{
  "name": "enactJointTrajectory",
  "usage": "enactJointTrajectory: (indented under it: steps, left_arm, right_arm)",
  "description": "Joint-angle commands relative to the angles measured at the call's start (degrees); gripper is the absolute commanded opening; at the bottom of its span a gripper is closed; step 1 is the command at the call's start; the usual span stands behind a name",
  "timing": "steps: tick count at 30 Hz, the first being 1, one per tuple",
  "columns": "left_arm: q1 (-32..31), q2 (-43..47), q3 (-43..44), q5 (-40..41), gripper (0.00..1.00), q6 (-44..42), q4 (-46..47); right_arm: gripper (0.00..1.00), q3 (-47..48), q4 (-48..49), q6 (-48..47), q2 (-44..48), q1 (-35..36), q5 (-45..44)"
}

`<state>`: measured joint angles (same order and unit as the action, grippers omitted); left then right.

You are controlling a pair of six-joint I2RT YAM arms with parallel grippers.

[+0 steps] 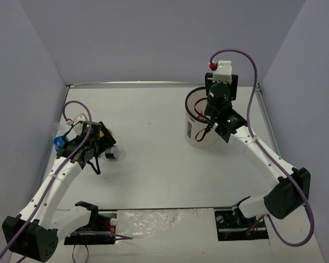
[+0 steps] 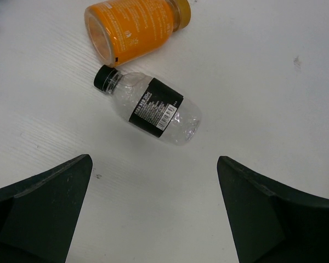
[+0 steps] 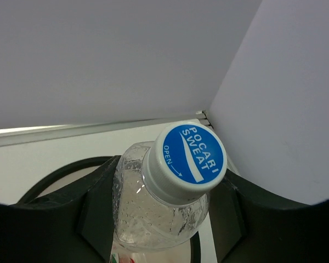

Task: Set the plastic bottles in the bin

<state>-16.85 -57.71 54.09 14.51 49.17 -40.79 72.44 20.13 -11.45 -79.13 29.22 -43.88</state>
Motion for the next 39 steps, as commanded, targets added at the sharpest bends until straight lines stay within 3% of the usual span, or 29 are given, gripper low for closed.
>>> enactJointTrajectory:
  steps: [1, 3, 7, 9, 15, 27, 37, 39]
  left_arm:
    - [2.8, -2.4, 0.3, -2.4, 0.97, 1.5, 2.3]
    - [3.9, -3.9, 0.0, -2.6, 0.97, 2.5, 2.4]
    - [5.8, -4.9, -0.9, -2.6, 0.97, 3.9, 2.8]
    - [6.5, -4.9, -1.7, -2.7, 0.97, 4.7, 3.8]
    - [7.4, -5.4, -3.6, -2.1, 0.97, 7.6, 6.0]
    - [8.8, -14.7, -6.2, -2.1, 0.97, 16.5, 16.6]
    - [8.9, -27.1, -6.9, -6.0, 0.97, 21.6, 23.2]
    - [8.9, -28.0, -7.2, -6.3, 0.85, 22.2, 23.2]
  right_arm:
    - [0.25, -1.9, 7.6, -0.5, -0.3, 0.1, -4.4]
    - [0.37, -3.3, 7.1, 1.4, -0.5, 0.2, -3.8]
    - [0.84, -4.8, 5.3, 3.0, -1.2, 0.6, -3.3]
    - [0.99, -4.7, 4.4, 3.7, -1.0, 0.9, -5.4]
    - [1.00, -5.9, 4.3, 5.2, 6.2, 4.5, -8.0]
    - [1.00, -14.2, 0.3, 16.0, 25.8, 6.6, 11.4]
    - [1.00, -24.6, 1.1, 24.0, 31.8, 6.8, 21.8]
    - [1.00, -24.3, -0.5, 24.4, 31.4, 6.8, 20.9]
